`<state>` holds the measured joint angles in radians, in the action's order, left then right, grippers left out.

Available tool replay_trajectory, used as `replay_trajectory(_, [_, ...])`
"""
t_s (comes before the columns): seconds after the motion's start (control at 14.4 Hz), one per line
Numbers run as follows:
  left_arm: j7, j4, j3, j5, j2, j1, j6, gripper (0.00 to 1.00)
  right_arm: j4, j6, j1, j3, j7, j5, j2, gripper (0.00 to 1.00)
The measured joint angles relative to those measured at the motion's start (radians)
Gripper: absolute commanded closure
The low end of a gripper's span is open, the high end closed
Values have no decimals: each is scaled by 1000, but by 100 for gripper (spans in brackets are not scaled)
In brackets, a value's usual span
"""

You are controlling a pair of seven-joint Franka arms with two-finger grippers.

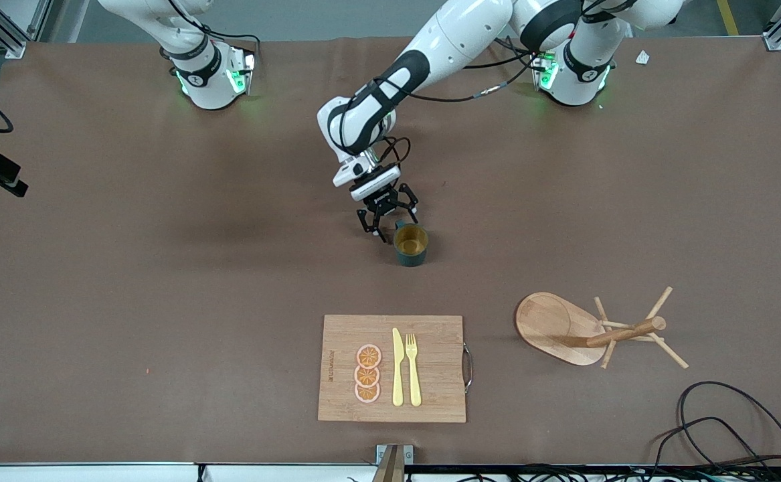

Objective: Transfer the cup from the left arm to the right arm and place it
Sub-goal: 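Lower the mug onto the table and open the left gripper, then reach the right gripper to the mug while the left gripper withdraws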

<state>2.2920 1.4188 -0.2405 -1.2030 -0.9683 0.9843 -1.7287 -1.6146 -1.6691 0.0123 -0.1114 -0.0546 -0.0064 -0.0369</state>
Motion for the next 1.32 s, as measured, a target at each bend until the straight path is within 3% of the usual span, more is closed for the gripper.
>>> replay_trajectory(0.35, [-27, -47, -4, 210, 91, 7, 24, 0, -1, 0, 0, 0, 0, 0, 0, 0])
replay_trajectory(0.62, [-150, -96, 5, 368, 199, -47, 33, 0, -12, 6, 0, 1, -1, 0, 26, 0])
replay_trajectory(1.04, [-492, -110, 8, 606, 438, -346, 37, 0, -29, -11, -50, 17, 19, 9, 155, 0])
replay_trajectory(1.32, [-731, -109, 8, 757, 554, -540, 37, 0, -32, -37, -156, 21, 245, 93, 218, 0])
